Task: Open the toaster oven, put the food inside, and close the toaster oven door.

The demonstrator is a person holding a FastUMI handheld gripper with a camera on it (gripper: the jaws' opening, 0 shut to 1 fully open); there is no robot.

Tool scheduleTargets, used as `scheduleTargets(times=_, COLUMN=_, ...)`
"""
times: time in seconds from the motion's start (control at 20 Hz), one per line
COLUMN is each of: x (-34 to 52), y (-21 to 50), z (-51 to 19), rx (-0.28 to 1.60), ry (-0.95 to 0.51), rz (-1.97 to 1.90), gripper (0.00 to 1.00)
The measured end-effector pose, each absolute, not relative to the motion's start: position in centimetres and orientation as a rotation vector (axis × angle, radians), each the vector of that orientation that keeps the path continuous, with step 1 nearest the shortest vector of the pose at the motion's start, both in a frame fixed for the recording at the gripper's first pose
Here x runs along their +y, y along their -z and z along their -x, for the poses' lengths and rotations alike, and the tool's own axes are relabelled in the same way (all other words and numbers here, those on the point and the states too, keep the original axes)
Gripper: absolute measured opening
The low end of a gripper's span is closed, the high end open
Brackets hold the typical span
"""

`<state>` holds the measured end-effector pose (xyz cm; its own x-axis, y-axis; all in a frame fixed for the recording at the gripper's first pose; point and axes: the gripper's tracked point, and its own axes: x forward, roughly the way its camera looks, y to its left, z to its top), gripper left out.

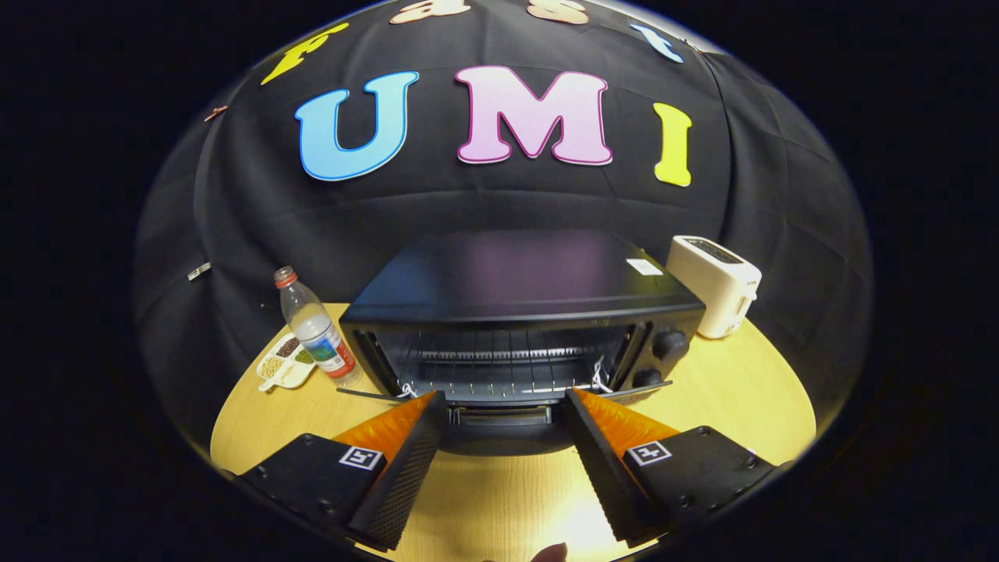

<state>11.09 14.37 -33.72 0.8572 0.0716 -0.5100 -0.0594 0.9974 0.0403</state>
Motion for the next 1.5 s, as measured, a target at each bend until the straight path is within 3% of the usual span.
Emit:
scheduleTargets(times=0.8, x=13.1, y=43.1, z=-2.0, rx=0.8, ry=-0.091, rz=0.033, gripper=0.98)
scheduleTargets(times=1.15, x=11.1, y=40.2, z=1.2, rx=0.865, ry=-0.147, rz=-0.03, gripper=0.98)
scheduleTargets(times=1.5, x=0.8, y=36.9, z=4.7, rx=0.969, ry=-0.163, rz=0.016, gripper=0.98)
